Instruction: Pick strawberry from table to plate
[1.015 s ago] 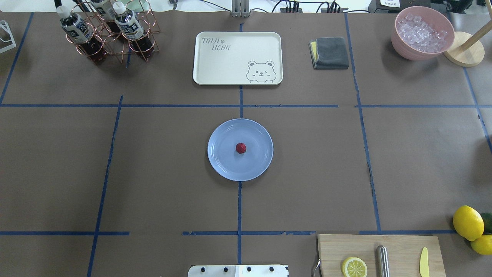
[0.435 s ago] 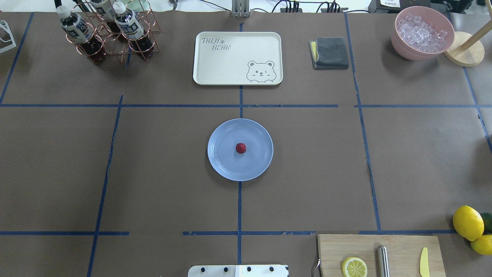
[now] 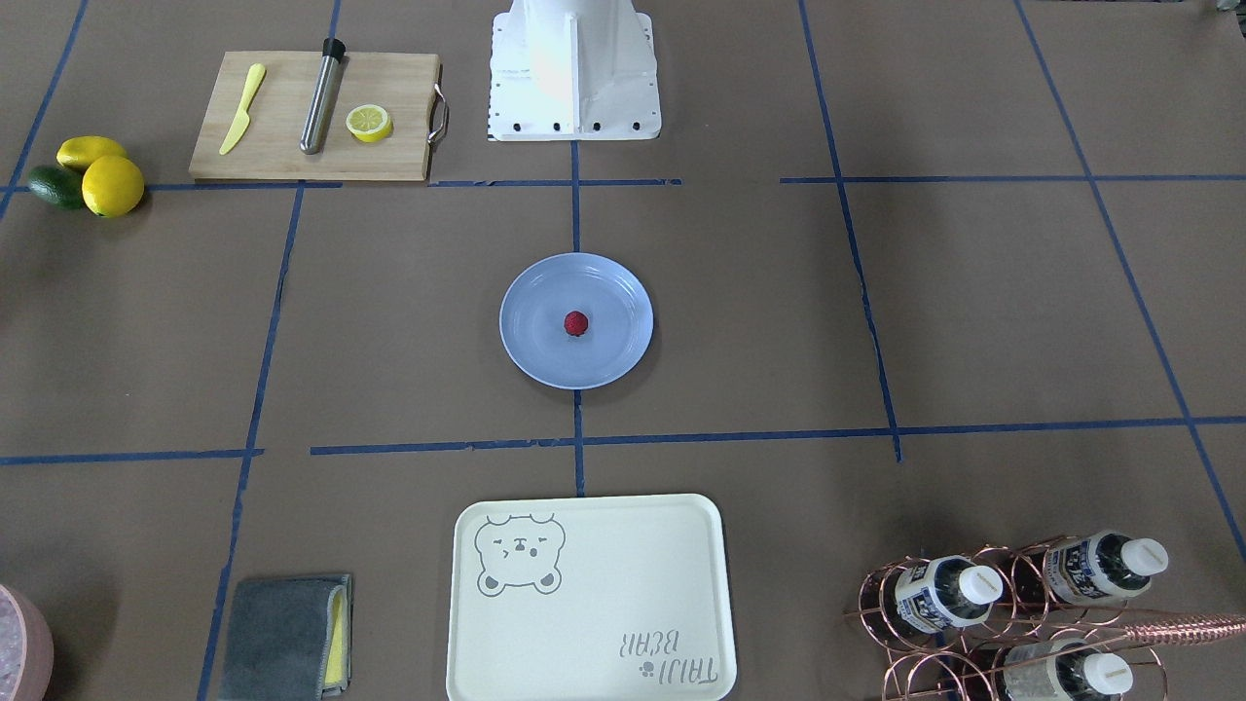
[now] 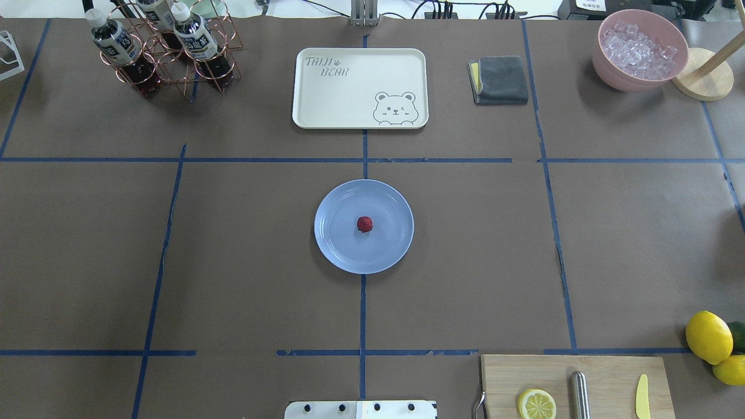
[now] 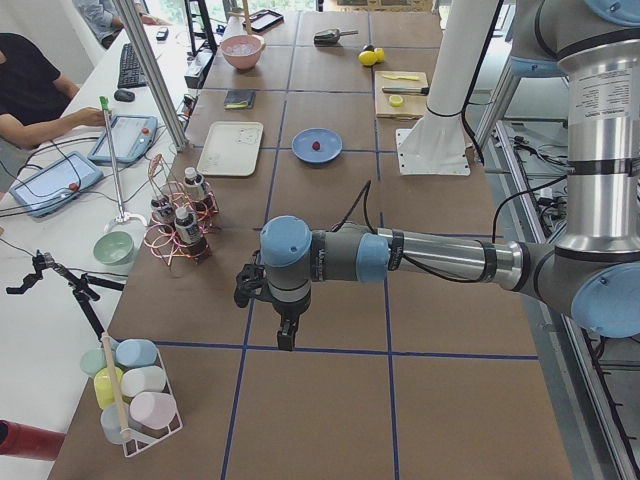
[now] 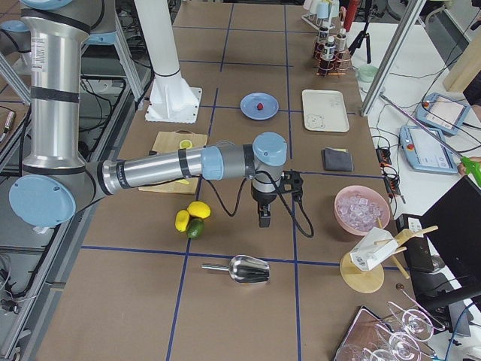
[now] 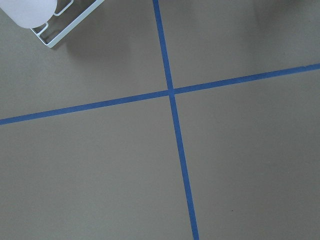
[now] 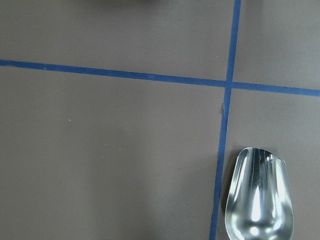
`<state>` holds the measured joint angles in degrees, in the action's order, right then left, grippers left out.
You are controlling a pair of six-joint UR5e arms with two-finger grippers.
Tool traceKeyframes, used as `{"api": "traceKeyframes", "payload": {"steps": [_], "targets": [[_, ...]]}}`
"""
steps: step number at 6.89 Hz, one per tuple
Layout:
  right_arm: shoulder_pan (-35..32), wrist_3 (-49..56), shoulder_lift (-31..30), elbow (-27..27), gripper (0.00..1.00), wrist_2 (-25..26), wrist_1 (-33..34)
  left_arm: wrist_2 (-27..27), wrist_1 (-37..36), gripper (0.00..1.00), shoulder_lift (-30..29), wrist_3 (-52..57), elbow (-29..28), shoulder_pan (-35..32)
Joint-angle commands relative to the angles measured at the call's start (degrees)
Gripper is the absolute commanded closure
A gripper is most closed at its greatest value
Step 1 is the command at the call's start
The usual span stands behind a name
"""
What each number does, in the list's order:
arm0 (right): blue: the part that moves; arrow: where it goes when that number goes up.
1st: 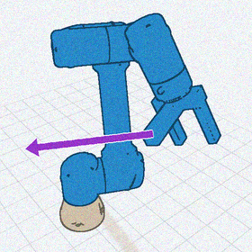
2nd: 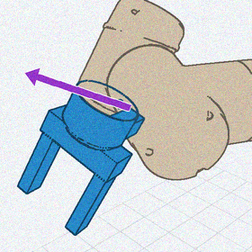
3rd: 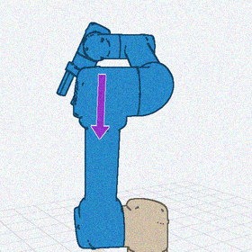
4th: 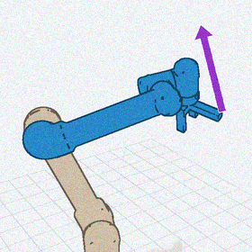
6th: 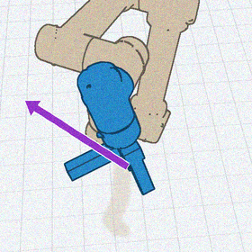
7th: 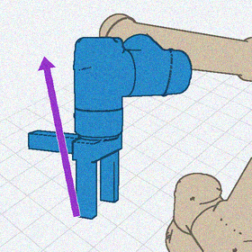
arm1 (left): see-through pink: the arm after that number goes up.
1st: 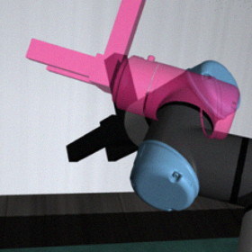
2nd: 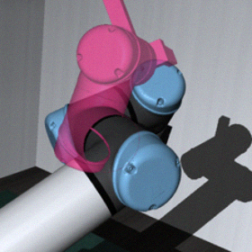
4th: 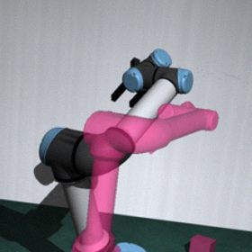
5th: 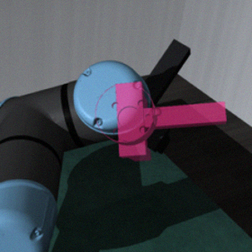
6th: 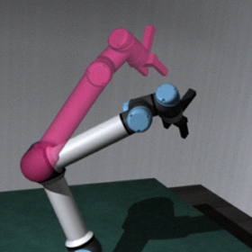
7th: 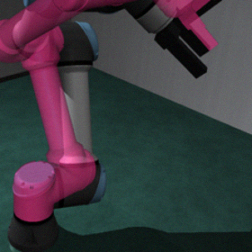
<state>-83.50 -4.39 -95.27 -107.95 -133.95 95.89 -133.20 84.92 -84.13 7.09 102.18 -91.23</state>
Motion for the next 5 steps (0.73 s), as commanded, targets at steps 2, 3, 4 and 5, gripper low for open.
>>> {"api": "traceKeyframes", "payload": {"steps": [2,3,4,5], "targets": [[0.0,-0.09,0.0,0.11,0.0,-0.09,0.0,0.05,-1.68,0.0,0.02,-0.24,-0.05,2.45],[0.0,-0.09,0.0,0.11,0.0,-0.09,0.0,0.31,-1.78,0.0,0.02,-0.15,-0.22,2.47],[0.0,-0.09,0.0,0.11,0.0,-1.13,0.0,0.31,-1.6,0.0,0.2,0.02,-0.92,2.47],[0.0,-0.17,0.0,0.37,0.0,-1.32,0.0,0.23,-1.69,0.0,0.2,0.11,-1.1,2.47]]}}
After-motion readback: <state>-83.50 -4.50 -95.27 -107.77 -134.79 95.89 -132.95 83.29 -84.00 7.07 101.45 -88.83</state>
